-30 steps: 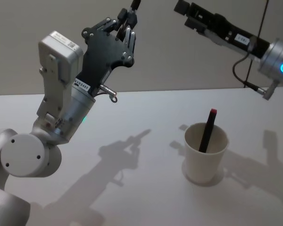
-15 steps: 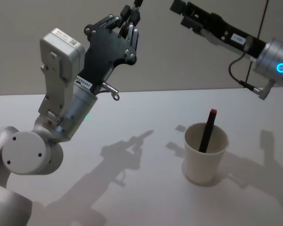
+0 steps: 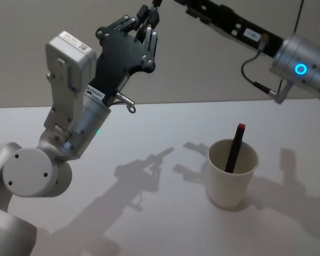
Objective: Place the pen into the pen holder.
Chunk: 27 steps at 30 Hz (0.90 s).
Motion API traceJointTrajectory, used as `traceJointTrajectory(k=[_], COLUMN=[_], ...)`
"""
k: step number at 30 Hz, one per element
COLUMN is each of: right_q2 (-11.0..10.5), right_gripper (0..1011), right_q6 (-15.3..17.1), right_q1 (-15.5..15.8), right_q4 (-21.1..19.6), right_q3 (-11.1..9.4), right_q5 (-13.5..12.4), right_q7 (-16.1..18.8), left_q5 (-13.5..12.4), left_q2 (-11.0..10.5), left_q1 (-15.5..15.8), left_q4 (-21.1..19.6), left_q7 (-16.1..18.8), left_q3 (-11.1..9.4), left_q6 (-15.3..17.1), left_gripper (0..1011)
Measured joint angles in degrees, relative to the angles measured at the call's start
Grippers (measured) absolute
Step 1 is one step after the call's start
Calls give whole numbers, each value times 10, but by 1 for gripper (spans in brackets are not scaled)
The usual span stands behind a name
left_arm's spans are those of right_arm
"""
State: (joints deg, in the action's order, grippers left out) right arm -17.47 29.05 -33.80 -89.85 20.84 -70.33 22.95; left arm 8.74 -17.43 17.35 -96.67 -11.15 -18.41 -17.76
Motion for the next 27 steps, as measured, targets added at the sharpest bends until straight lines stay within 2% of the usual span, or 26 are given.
traceJointTrajectory(k=[7,17,27], right_q2=[15,28,34], right_gripper=[1002,1002,1002], right_q6=[-18,-37,-45], right_q1=[-19,-35,-42], right_q4=[15,27,35], right_q3=[12,23,31], right_q5=[34,65,79], right_q7=[25,35,36], left_q5=[0,0,0], left_q2=[0,1,1], left_q1=[0,1,1], left_q4=[0,0,0], left_q7=[-1,-1,-1], left_q3=[0,0,0], left_q6=[0,0,0], left_gripper=[132,132,132])
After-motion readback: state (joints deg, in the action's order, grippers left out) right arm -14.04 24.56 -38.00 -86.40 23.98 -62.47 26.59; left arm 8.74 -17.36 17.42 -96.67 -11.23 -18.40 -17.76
